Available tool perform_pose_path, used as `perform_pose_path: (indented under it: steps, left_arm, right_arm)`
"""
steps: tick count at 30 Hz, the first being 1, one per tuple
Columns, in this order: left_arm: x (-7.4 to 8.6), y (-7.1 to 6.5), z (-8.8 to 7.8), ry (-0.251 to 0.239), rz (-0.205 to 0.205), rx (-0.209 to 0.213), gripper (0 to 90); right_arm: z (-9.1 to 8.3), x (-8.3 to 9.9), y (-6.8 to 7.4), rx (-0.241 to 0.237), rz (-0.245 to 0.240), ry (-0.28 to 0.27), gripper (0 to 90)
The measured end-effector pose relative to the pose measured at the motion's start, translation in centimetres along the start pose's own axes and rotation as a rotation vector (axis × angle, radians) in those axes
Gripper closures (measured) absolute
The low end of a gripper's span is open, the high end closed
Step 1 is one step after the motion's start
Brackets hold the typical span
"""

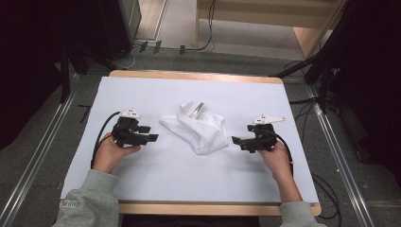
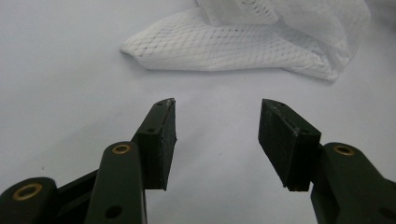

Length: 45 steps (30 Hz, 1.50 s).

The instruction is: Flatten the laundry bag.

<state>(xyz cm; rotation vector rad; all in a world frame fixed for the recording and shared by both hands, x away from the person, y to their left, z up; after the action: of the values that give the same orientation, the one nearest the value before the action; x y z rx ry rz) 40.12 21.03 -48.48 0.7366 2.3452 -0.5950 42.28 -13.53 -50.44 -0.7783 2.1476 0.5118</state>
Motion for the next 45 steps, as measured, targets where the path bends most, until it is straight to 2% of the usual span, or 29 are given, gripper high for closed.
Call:
perform_pose_path:
  steps: [2,4,6,10,18,23,27,30,38,45]
  left_arm:
    - [0.0,0.1,-0.2,-0.011,-0.023,0.014,47.3]
    - [0.0,0.1,-0.2,-0.015,-0.024,0.025,47.2]
    - [0.2,0.4,-0.3,-0.004,-0.029,0.018,46.2]
    - [0.3,0.8,-0.6,-0.008,-0.050,0.020,45.6]
    - [0.2,1.0,-0.9,-0.017,-0.050,0.016,43.6]
    - [0.3,1.0,-0.8,-0.002,-0.056,0.017,41.3]
    - [0.4,1.0,-0.7,0.007,-0.061,0.017,40.1]
    - [0.3,0.9,-0.7,0.002,-0.069,0.023,39.5]
    - [0.2,0.8,-0.5,0.005,-0.086,0.048,37.2]
    - [0.1,0.7,-0.6,-0.002,-0.092,0.056,34.3]
  right_arm:
    - [-0.1,0.0,0.4,-0.010,-0.002,-0.007,14.2]
    - [-0.1,0.0,0.6,-0.014,-0.004,-0.008,14.1]
    - [0.0,0.1,0.9,-0.014,-0.019,-0.006,14.1]
    - [-0.1,0.2,1.1,-0.016,-0.020,-0.009,14.1]
    - [0.0,0.3,1.0,-0.012,-0.012,-0.003,14.1]
    - [-0.1,0.5,0.9,-0.002,-0.003,0.002,14.1]
    - [0.1,0.6,0.6,0.026,0.007,0.012,14.1]
    - [0.1,0.6,0.6,0.029,0.016,0.016,13.9]
    - [-0.2,0.2,1.2,-0.019,0.007,0.002,13.5]
    - [-0.4,-0.2,1.0,-0.015,0.037,0.003,17.7]
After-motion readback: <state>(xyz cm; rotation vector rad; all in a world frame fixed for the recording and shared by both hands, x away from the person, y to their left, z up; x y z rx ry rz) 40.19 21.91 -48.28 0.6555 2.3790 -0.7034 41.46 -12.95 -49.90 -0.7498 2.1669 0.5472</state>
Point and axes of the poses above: each handheld gripper's, and its own axes: z roughly forward along the jaws, x roughly out of its underside, y roughly to its left, the point moved 9 cm from there along z, roughly forward along the jaws, and after that the axes turned 4 degrees about -z, right-handed, at the moved point
